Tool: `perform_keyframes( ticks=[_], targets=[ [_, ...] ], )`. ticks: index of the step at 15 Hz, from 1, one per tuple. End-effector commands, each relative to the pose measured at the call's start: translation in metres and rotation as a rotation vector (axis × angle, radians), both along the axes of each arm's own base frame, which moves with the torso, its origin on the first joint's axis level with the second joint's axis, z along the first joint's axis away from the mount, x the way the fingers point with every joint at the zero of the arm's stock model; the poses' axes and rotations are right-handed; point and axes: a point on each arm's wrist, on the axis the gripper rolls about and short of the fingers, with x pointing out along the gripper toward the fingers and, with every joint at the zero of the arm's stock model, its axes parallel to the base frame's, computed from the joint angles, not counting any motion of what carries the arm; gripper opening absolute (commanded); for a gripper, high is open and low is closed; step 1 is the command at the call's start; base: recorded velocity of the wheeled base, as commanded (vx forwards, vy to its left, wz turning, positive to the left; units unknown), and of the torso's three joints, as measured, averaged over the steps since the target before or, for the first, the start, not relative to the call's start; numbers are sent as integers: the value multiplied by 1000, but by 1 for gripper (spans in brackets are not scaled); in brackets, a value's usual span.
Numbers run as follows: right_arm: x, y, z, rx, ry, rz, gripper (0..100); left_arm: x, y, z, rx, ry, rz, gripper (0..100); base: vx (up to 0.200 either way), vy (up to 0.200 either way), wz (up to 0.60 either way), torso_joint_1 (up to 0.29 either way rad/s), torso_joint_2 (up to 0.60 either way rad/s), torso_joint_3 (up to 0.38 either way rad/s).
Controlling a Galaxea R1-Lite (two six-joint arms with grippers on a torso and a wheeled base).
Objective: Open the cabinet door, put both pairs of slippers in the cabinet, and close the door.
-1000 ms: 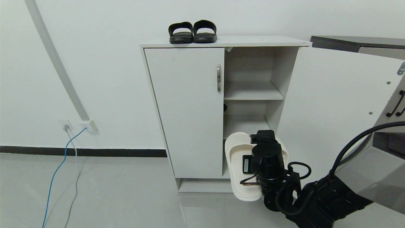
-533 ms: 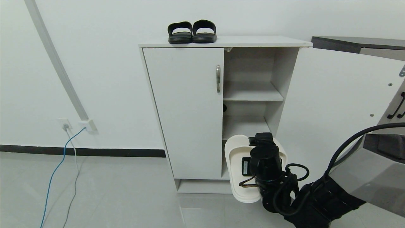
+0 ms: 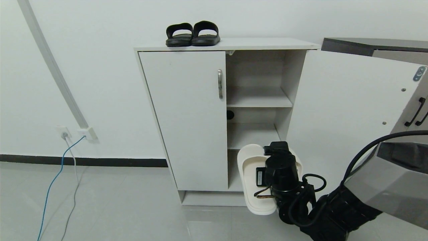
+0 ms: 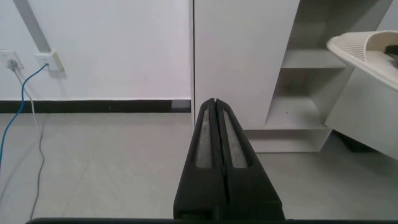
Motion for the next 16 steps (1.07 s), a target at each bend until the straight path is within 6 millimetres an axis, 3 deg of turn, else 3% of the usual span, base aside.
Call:
perform_keyframes(
  ticks=[1,4,9,12,16],
  targets=[
    [-2,1,-9,-10,18,28,0,0,0,0,-1,2,2,0,0,0,0,0,0,0],
    [2,4,-24,-18,22,30,0,0,0,0,0,2,1,0,0,0,0,0,0,0],
    [2,6,-24,-18,19,32,0,0,0,0,2,2,3,0,0,0,0,0,0,0],
    [1,6,-25,-22,22,34,0,0,0,0,0,2,3,0,0,-200,0,-1,-1,4],
    [1,7,-25,-21,21,37,0,0,0,0,-3,1,3,0,0,0,0,0,0,0]
  ],
)
